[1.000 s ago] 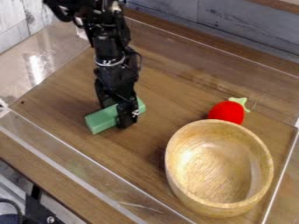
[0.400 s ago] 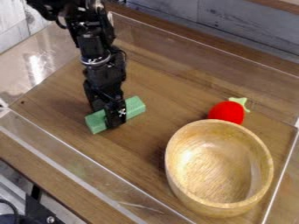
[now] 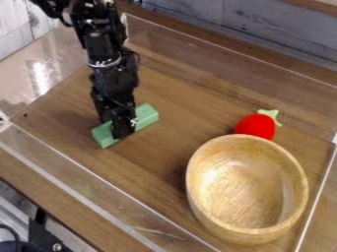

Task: Put the green block in the brown bowl

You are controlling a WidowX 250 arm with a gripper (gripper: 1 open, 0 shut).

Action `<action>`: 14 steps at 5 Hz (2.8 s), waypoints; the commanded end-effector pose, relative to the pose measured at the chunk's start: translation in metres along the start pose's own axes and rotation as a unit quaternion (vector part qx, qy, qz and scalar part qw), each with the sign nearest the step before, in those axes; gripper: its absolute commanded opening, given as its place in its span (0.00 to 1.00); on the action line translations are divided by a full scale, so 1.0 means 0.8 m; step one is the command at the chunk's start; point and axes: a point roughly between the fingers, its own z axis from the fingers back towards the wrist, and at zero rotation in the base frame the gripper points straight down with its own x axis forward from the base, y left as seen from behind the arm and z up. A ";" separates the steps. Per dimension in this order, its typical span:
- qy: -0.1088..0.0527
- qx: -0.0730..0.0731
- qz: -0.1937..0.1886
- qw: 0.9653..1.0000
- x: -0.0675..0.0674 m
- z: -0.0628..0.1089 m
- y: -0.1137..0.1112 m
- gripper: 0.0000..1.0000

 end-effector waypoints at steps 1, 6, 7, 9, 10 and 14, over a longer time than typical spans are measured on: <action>-0.015 0.031 -0.006 0.999 0.015 0.031 -0.032 0.00; -0.085 0.060 -0.002 0.995 0.062 0.013 -0.220 0.00; -0.086 0.061 -0.026 0.994 0.058 0.011 -0.202 0.00; -0.090 0.059 -0.037 0.994 0.051 0.021 -0.176 0.00; -0.098 0.064 -0.005 0.993 0.053 0.032 -0.187 0.00; -0.100 0.066 0.035 0.992 0.052 0.041 -0.200 0.00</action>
